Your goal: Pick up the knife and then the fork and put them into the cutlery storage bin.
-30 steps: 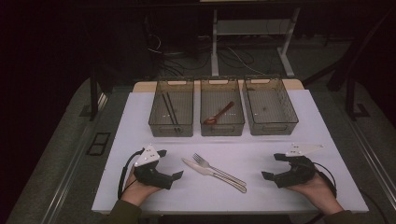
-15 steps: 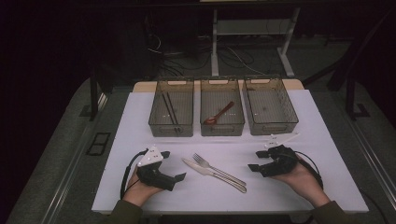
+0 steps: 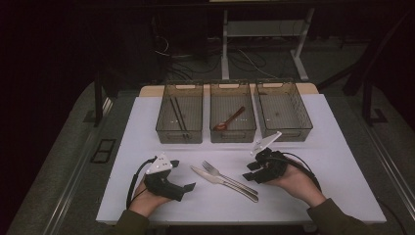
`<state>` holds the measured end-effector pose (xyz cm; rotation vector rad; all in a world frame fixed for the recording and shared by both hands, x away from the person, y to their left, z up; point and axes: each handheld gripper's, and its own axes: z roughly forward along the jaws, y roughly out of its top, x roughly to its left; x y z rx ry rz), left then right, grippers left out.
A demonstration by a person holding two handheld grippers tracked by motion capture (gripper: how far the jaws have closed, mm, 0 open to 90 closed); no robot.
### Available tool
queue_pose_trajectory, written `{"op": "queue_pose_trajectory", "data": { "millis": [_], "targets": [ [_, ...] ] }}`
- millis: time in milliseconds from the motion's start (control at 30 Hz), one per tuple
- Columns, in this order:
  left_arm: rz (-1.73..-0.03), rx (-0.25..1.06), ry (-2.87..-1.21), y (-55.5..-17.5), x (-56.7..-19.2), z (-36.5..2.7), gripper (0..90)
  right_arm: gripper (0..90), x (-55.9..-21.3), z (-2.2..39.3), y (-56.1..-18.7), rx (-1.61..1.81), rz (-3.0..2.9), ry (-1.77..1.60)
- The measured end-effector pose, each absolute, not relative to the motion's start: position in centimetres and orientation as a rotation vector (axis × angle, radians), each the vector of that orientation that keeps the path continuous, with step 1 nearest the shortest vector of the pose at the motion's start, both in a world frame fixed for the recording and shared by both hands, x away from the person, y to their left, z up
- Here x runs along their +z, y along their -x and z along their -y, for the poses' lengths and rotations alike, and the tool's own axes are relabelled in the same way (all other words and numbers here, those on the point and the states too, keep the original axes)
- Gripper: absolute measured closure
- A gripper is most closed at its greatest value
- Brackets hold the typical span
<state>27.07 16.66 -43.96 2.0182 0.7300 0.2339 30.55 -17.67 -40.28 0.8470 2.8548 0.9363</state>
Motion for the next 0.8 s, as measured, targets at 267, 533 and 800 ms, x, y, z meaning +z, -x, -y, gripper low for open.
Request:
{"op": "queue_pose_trajectory", "data": {
  "millis": [267, 533, 800],
  "targets": [
    [-0.718, 0.231, -2.024, -27.0, -44.0, -16.6, 0.0, 65.8, -40.2, 14.6, -31.2, 0.822, -2.926, -0.75],
    [-0.715, 0.221, -2.023, -26.9, -44.0, -16.5, 0.0, 69.4, -40.8, 11.8, -31.9, 0.73, -2.964, -0.708],
    [-0.718, 0.216, -2.021, -26.9, -44.0, -16.5, 0.0, 75.3, -41.3, 9.8, -32.4, 0.598, -3.025, -0.704]
  ]
}}
